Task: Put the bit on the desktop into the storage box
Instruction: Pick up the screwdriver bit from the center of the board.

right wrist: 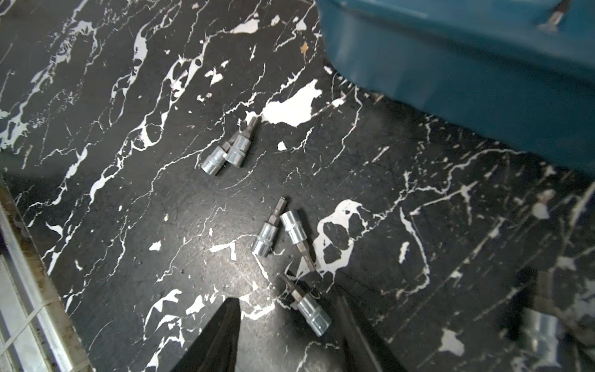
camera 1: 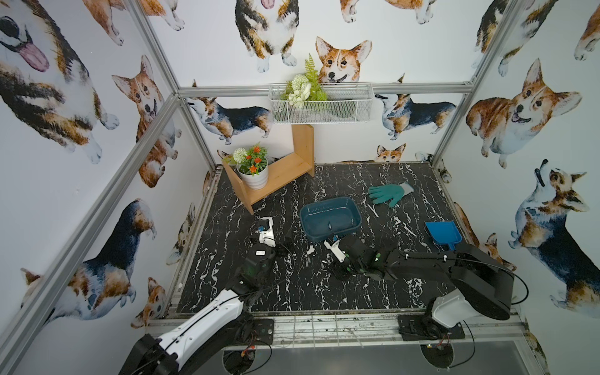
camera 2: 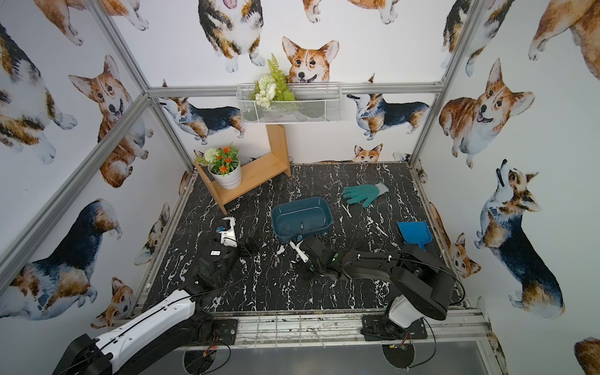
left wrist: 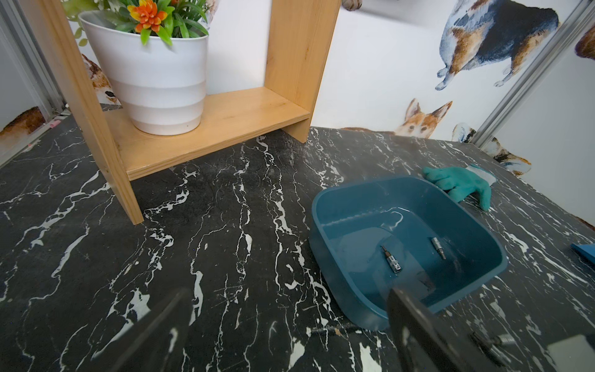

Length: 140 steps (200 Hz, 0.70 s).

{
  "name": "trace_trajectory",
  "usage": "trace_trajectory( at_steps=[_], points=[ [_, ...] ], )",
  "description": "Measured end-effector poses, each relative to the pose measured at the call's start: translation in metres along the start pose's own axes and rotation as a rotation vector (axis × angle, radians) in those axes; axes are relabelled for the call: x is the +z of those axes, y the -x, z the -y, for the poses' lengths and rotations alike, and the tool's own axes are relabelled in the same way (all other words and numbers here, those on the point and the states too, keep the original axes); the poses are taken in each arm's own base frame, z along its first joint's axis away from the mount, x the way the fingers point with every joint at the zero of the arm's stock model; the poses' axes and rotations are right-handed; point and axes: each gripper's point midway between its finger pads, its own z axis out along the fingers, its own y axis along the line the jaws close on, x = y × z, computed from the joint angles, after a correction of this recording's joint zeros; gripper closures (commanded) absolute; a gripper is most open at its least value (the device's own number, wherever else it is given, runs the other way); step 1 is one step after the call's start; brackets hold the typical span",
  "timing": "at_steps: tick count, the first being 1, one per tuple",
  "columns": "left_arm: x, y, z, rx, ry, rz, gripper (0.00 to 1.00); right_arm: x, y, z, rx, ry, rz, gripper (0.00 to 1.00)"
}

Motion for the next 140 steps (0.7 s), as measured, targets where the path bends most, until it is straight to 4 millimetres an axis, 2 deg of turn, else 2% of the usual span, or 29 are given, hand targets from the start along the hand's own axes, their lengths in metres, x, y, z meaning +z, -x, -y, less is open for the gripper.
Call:
trace_trajectory(
  at_steps=[95, 140],
  points=[
    [0.002, -0.003, -0.001, 0.004, 0.005, -0.011, 0.0, 0.015, -0.009, 0.002, -0.006, -0.016, -0.06, 0.57],
    [0.001, -0.003, -0.002, 0.004, 0.011, -0.009, 0.0, 0.014, -0.013, -0.002, -0.018, -0.016, -0.074, 0.68]
  ],
)
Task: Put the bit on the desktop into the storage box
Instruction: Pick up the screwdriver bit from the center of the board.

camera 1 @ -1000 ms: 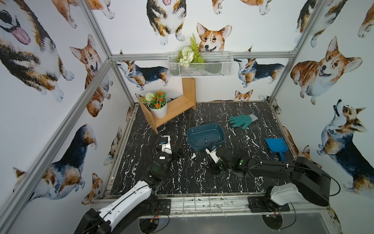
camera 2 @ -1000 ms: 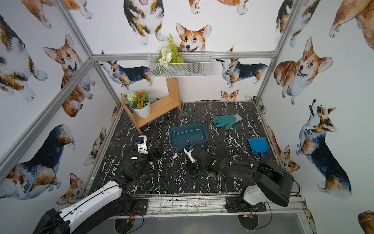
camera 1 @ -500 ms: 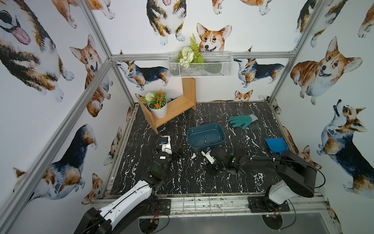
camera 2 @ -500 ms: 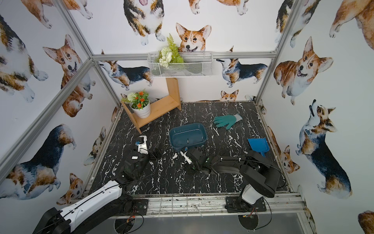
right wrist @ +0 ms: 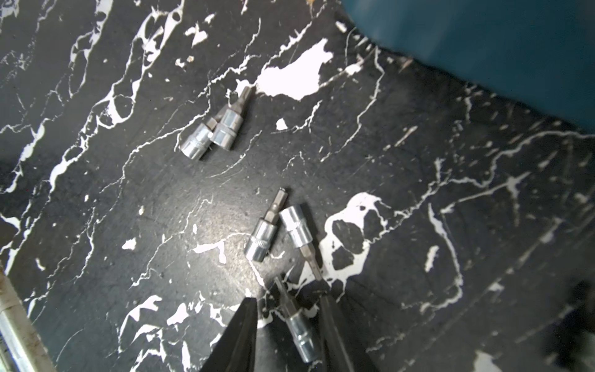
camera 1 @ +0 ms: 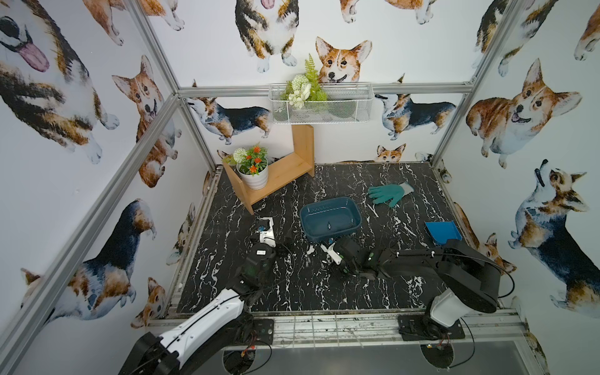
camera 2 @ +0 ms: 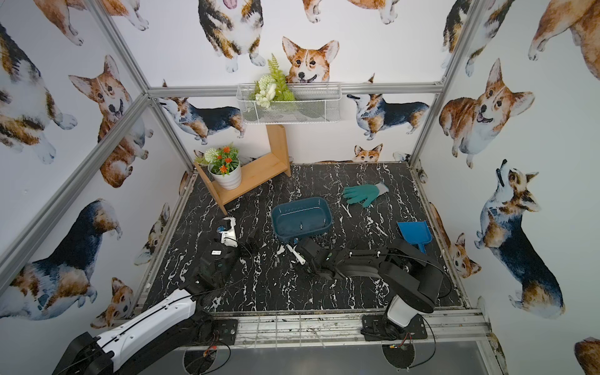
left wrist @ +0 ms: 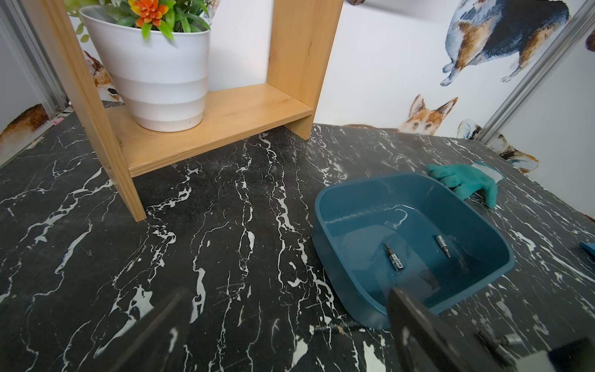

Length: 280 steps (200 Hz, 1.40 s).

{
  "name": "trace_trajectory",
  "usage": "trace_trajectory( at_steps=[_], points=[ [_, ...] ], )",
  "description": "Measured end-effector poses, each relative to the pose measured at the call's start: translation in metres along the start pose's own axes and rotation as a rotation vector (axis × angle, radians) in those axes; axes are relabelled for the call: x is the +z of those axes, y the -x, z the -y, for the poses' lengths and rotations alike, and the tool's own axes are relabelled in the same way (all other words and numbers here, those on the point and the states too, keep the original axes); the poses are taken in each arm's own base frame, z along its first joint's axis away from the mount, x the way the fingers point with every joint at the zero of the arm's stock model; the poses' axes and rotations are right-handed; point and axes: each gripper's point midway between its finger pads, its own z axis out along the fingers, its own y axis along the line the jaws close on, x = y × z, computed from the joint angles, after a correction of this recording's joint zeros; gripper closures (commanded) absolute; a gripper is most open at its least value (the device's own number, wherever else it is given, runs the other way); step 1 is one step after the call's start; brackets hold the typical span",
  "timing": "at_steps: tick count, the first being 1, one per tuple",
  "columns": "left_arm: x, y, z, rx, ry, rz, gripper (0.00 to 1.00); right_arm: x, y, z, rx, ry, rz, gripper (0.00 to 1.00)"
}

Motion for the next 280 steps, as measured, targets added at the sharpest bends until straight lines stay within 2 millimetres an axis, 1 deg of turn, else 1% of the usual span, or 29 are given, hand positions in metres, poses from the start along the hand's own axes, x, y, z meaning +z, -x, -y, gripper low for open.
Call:
trace_trajectory(
  at_steps=[34, 64, 148, 166, 183, 198, 218, 255, 280],
  points=[
    [0.0, 0.0, 0.0, 0.0, 0.001, 0.001, 0.0, 0.0, -0.004, -0.002, -0.013, -0.02, -0.009, 0.71],
    [0.0, 0.001, 0.0, -0.001, 0.001, 0.003, 0.0, -0.001, -0.007, -0.004, -0.028, -0.042, -0.018, 0.76],
    [-0.001, 0.003, -0.001, -0.002, 0.006, 0.012, 0.0, -0.002, -0.009, -0.001, -0.03, -0.104, -0.04, 0.86],
    [-0.001, 0.004, -0.001, -0.001, 0.005, 0.015, 0.0, -0.006, -0.011, 0.0, -0.03, -0.116, -0.049, 0.87],
    [-0.002, 0.004, -0.001, -0.001, 0.004, 0.016, 0.0, -0.013, -0.011, 0.004, -0.027, -0.138, -0.048, 0.87],
    [-0.002, 0.005, -0.001, -0.002, 0.004, 0.017, 0.0, -0.023, -0.002, 0.006, -0.024, -0.155, -0.014, 0.88],
    [-0.002, 0.005, -0.001, -0.001, 0.004, 0.017, 0.0, -0.037, 0.019, 0.011, 0.0, -0.167, 0.054, 0.89],
    [-0.002, 0.004, -0.001, -0.001, 0.004, 0.015, 0.0, -0.067, 0.066, 0.037, 0.087, -0.194, 0.19, 0.89],
    [-0.001, 0.003, -0.001, 0.001, 0.005, 0.01, 0.0, -0.078, 0.096, 0.056, 0.118, -0.218, 0.261, 0.89]
  ],
)
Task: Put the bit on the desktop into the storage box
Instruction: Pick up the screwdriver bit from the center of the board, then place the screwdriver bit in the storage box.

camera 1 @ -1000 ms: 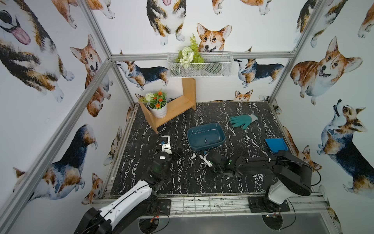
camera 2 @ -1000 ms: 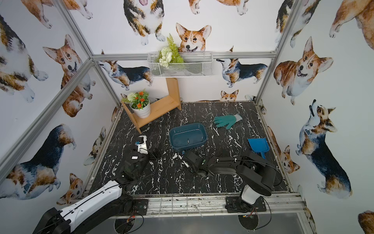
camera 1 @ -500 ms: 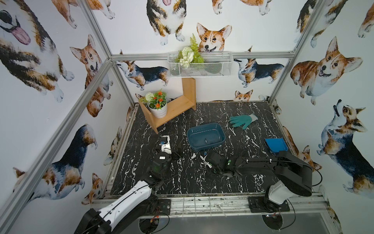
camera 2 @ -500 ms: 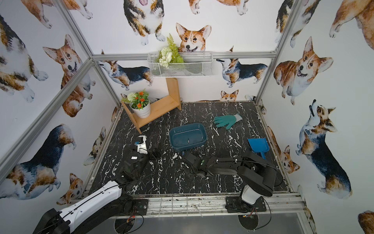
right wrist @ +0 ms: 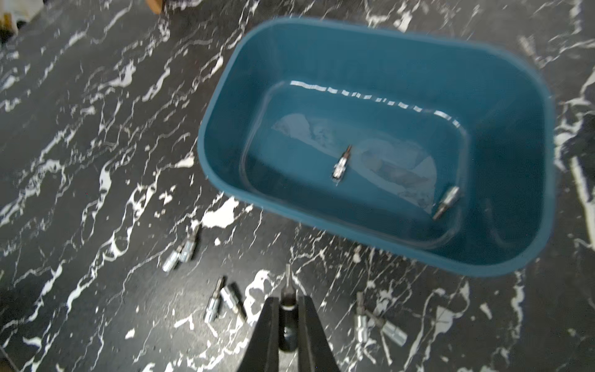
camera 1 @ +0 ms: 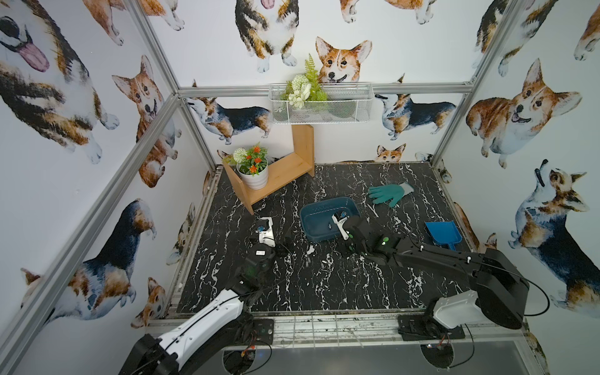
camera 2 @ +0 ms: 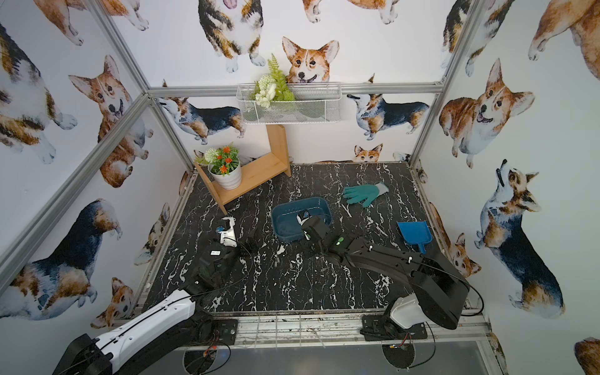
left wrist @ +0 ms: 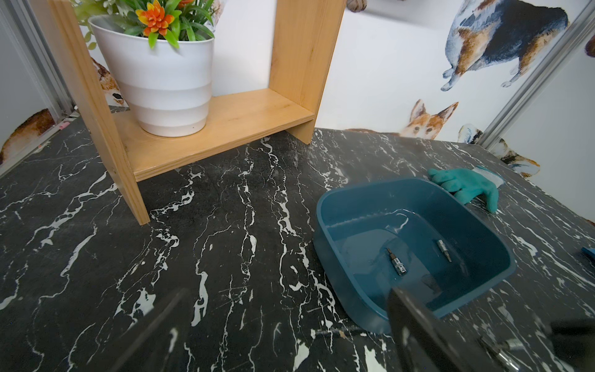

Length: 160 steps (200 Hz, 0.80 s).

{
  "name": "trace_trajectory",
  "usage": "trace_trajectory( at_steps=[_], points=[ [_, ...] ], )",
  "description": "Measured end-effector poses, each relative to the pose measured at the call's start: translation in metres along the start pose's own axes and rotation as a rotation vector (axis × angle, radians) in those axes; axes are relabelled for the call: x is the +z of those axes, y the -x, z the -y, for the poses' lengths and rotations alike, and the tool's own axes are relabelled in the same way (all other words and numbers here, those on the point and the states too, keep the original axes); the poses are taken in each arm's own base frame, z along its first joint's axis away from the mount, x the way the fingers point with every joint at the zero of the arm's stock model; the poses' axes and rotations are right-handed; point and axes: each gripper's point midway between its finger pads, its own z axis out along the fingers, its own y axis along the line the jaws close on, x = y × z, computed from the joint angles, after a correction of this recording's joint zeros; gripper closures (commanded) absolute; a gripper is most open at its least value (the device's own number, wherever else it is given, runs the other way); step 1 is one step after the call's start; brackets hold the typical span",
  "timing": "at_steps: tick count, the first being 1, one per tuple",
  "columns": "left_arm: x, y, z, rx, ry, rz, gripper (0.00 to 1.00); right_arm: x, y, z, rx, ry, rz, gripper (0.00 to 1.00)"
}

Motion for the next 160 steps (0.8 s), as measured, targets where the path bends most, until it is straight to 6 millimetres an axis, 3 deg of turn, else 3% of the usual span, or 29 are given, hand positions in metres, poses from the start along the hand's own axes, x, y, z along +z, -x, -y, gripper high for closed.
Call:
trace_trajectory(
  at_steps=[30, 80, 90, 104, 111, 138, 160],
  points=[
    [0.002, -0.005, 0.002, 0.005, -0.011, -0.018, 0.0, 0.018, 0.033, 0.014, 0.039, -0.019, 0.051, 0.89],
    [0.003, -0.008, 0.003, 0.009, -0.014, -0.029, 0.0, 0.064, 0.061, 0.027, 0.054, -0.043, 0.058, 0.87],
    [0.003, -0.008, 0.003, 0.009, -0.014, -0.029, 0.0, 0.071, 0.063, 0.029, 0.054, -0.05, 0.054, 0.79],
    [0.003, -0.008, 0.003, 0.009, -0.015, -0.03, 0.0, 0.078, 0.066, 0.029, 0.051, -0.057, 0.051, 0.57],
    [0.003, -0.008, 0.003, 0.009, -0.015, -0.03, 0.0, 0.08, 0.067, 0.03, 0.05, -0.06, 0.052, 0.51],
    [0.003, -0.008, 0.003, 0.009, -0.015, -0.03, 0.0, 0.077, 0.071, 0.032, 0.039, -0.077, 0.063, 0.46],
    [0.003, -0.008, 0.003, 0.009, -0.014, -0.031, 0.0, 0.063, 0.068, 0.035, 0.041, -0.081, 0.075, 0.46]
  ],
)
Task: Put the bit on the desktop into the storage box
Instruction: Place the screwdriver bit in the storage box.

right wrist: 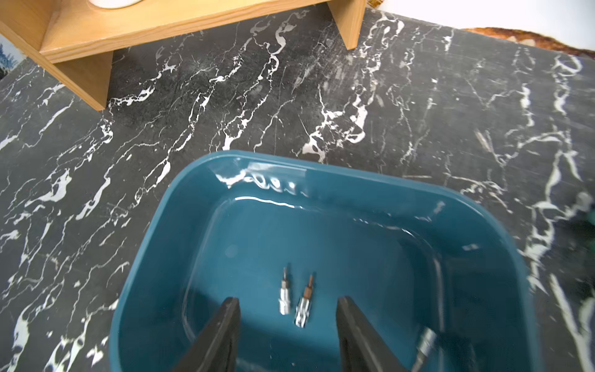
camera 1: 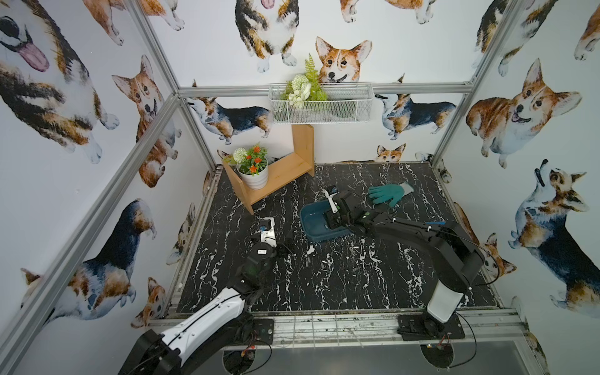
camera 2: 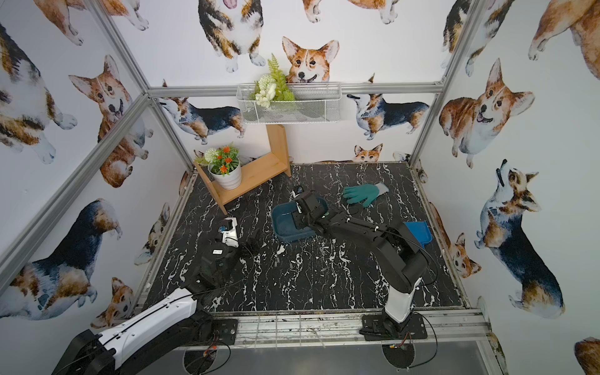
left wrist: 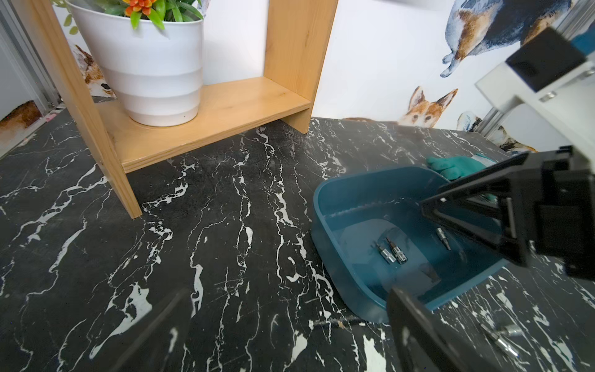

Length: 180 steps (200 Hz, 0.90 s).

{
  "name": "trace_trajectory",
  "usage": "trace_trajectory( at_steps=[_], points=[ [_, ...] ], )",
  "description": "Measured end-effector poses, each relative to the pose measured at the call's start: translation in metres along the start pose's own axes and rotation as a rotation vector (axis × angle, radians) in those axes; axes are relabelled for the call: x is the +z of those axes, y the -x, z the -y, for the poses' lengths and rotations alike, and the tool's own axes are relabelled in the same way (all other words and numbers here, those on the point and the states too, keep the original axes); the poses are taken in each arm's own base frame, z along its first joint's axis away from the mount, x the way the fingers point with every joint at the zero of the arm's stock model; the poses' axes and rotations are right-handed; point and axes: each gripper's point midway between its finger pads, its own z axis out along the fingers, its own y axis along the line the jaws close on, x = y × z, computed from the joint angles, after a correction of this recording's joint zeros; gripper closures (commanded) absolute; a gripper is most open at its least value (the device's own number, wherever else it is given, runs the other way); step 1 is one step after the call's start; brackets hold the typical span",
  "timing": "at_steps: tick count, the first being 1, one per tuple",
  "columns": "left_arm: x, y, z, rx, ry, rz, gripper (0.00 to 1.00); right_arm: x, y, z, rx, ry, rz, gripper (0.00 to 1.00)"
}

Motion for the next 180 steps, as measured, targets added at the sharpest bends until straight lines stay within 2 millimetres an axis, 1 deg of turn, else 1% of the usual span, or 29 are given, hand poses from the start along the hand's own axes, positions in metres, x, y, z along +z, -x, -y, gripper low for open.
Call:
trace_trajectory(
  at_steps=[14, 33, 65, 99, 129, 151, 168, 180],
  points=[
    [0.0, -0.001, 0.0, 0.001, 0.001, -0.002, 0.0, -0.014, -0.003, 0.003, 0.002, 0.001, 0.01, 0.46],
    [0.001, -0.002, 0.0, 0.002, 0.001, -0.005, 0.0, -0.036, -0.014, 0.009, 0.009, 0.003, 0.019, 0.46],
    [0.001, -0.002, 0.0, 0.005, -0.001, -0.007, 0.0, -0.07, -0.037, 0.02, 0.038, 0.009, 0.027, 0.46],
    [0.002, -0.004, 0.003, 0.007, -0.012, -0.016, 0.0, -0.098, -0.065, 0.029, 0.077, 0.021, 0.012, 0.45],
    [0.003, -0.006, 0.002, 0.01, -0.011, -0.024, 0.0, -0.11, -0.094, 0.029, 0.104, 0.05, -0.035, 0.45],
    [0.004, -0.007, 0.003, 0.012, -0.009, -0.029, 0.0, -0.112, -0.114, 0.034, 0.12, 0.04, -0.076, 0.45],
    [0.006, -0.007, 0.003, 0.012, -0.008, -0.031, 0.0, -0.111, -0.12, 0.035, 0.128, 0.037, -0.084, 0.45],
    [0.006, -0.007, 0.003, 0.013, -0.008, -0.033, 0.0, -0.108, -0.129, 0.037, 0.14, 0.03, -0.108, 0.46]
  ],
)
